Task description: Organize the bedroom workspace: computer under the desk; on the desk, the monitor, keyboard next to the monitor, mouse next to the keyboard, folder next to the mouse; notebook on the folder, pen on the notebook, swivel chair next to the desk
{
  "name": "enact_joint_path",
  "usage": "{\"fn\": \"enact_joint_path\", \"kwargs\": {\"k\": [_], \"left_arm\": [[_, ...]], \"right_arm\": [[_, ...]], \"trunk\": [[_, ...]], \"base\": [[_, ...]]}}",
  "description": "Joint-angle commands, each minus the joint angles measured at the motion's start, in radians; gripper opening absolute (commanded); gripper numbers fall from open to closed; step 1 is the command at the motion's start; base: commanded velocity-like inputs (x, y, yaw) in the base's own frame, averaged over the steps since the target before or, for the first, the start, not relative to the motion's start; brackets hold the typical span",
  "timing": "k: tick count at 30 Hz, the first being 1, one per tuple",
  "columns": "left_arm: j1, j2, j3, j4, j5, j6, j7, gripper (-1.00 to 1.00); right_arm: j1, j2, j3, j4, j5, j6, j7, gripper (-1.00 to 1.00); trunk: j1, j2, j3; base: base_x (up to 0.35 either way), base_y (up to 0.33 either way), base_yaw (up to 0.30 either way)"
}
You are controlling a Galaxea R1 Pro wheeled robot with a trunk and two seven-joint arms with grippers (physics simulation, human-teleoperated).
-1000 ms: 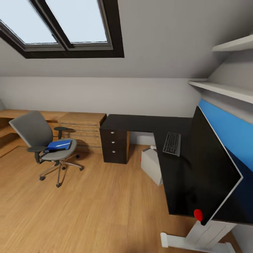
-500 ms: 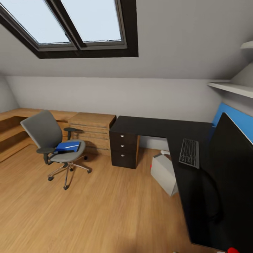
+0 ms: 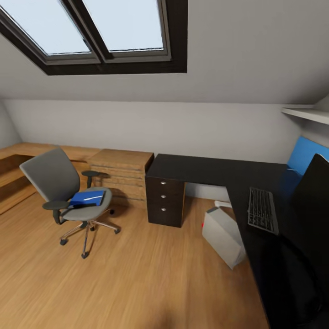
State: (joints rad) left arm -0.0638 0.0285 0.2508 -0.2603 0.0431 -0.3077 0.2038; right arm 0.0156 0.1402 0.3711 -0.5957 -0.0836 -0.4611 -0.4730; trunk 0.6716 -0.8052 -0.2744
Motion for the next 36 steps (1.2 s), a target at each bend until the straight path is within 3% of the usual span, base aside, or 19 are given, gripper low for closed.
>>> {"fn": "enact_joint_path", "kwargs": {"k": [1, 20, 26, 36], "left_arm": [[-0.001, 0.000, -0.002, 0.001, 0.004, -0.004, 0.002, 1.00], [-0.001, -0.001, -0.002, 0.001, 0.004, -0.004, 0.002, 1.00], [-0.001, -0.001, 0.000, 0.001, 0.006, -0.045, 0.002, 1.00], [-0.001, -0.001, 0.000, 0.001, 0.006, -0.051, 0.002, 1.00]], "right_arm": [[0.000, 0.000, 0.005, -0.001, -0.010, -0.005, -0.001, -1.00], [0.000, -0.001, 0.005, -0.001, -0.010, -0.006, -0.001, -1.00], [0.000, -0.001, 0.004, -0.004, -0.009, -0.031, -0.001, -1.00], [-0.005, -0.005, -0.007, -0.002, -0.017, -0.050, -0.006, -1.00]], "trunk": [[0.001, -0.001, -0.001], [0.001, -0.001, -0.001], [0.001, -0.001, -0.001], [0.001, -0.001, -0.001]], "base": [[0.322, 0.175, 0.000], [0.321, 0.147, 0.000], [0.321, 0.084, 0.000], [0.321, 0.078, 0.000]]}}
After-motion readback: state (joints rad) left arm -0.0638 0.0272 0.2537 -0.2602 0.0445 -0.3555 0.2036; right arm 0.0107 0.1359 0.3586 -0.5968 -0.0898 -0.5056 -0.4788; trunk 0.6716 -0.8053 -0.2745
